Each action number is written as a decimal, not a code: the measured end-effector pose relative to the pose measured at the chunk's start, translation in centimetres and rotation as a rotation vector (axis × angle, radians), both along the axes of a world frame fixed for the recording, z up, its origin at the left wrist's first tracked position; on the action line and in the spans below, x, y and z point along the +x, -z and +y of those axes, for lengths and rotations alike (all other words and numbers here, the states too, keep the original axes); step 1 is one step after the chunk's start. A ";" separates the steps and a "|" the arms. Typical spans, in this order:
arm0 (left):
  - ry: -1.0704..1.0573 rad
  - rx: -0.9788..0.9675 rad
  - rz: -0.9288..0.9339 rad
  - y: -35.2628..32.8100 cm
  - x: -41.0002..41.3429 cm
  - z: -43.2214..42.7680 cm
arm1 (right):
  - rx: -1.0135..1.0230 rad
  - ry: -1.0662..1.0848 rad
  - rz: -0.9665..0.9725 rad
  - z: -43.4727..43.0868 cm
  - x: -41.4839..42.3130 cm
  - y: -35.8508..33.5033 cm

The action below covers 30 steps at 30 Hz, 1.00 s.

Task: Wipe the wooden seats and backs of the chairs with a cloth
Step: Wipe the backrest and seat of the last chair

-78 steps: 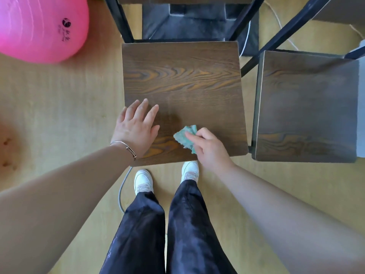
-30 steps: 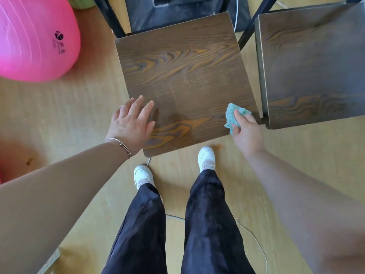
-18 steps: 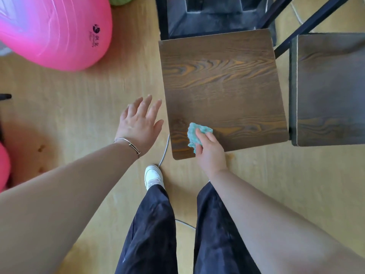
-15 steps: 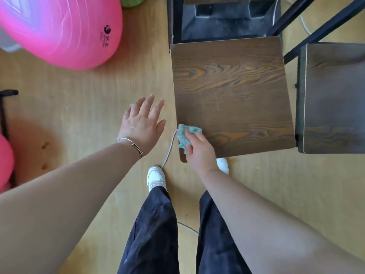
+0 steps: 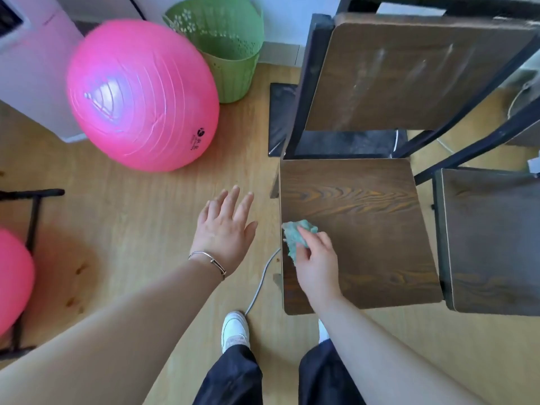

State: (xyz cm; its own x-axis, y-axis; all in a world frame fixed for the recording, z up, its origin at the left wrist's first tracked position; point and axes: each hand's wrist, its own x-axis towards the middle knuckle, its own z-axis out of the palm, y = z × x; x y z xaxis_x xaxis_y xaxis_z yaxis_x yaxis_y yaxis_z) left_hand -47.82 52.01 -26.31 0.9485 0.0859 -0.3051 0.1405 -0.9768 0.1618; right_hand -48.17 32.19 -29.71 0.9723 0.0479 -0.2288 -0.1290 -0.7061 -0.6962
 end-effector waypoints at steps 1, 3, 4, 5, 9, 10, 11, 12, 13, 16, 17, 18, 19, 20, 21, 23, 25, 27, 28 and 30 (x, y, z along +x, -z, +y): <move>-0.005 -0.001 -0.014 -0.5 0.8 0.0 | 0.005 0.033 -0.035 0.1 2.0 -1.4; -0.027 -0.012 -0.058 -1.7 2.6 0.0 | 0.029 0.101 -0.085 0.4 6.3 -4.2; -0.036 -0.018 -0.084 -2.3 3.6 0.1 | 0.043 0.137 -0.119 0.6 8.4 -5.6; -0.042 -0.025 -0.110 -2.9 4.5 0.1 | 0.062 0.172 -0.158 0.8 10.4 -6.9; -0.062 -0.046 -0.201 -5.4 8.5 0.3 | 0.158 0.194 -0.361 1.9 17.0 -12.2; -0.059 -0.040 -0.223 -5.9 9.4 0.3 | 0.156 0.162 -0.436 2.2 18.2 -13.3; -0.054 -0.029 -0.244 -6.3 10.2 0.3 | 0.148 0.114 -0.523 2.5 19.2 -14.3; -0.052 -0.017 -0.261 -6.6 10.8 0.2 | 0.136 0.054 -0.611 2.8 20.1 -15.1; -0.055 -0.006 -0.273 -6.8 11.4 0.2 | 0.125 -0.011 -0.688 3.1 20.9 -15.6; -0.071 0.029 -0.286 -6.9 12.7 0.1 | 0.067 -0.175 -0.840 4.0 22.8 -15.8; -0.074 0.041 -0.284 -6.7 13.0 0.1 | 0.044 -0.223 -0.873 4.1 23.2 -15.6; -0.076 0.052 -0.275 -6.5 13.2 0.1 | 0.021 -0.268 -0.906 4.1 23.7 -15.1; -0.077 0.063 -0.263 -6.2 13.4 0.2 | -0.002 -0.304 -0.943 4.1 24.1 -14.6; -0.080 0.074 -0.249 -5.7 13.6 0.2 | -0.022 -0.335 -0.984 4.0 24.5 -13.8; -0.085 0.086 -0.237 -5.3 13.7 0.3 | -0.044 -0.358 -1.021 3.9 24.8 -12.9; -0.099 0.108 -0.212 -4.4 13.9 0.5 | -0.091 -0.398 -1.031 3.7 24.7 -10.5; -0.111 0.131 -0.172 -3.4 13.9 0.6 | -0.143 -0.444 -0.950 3.2 23.8 -7.7; -0.124 0.137 -0.137 -2.3 13.7 0.6 | -0.201 -0.501 -0.800 2.6 22.7 -4.9; -0.127 0.135 -0.120 -1.8 13.5 0.5 | -0.212 -0.511 -0.689 2.5 22.3 -3.7; -0.122 0.131 -0.084 -0.8 13.0 0.3 | -0.229 -0.506 -0.510 2.6 21.9 -1.8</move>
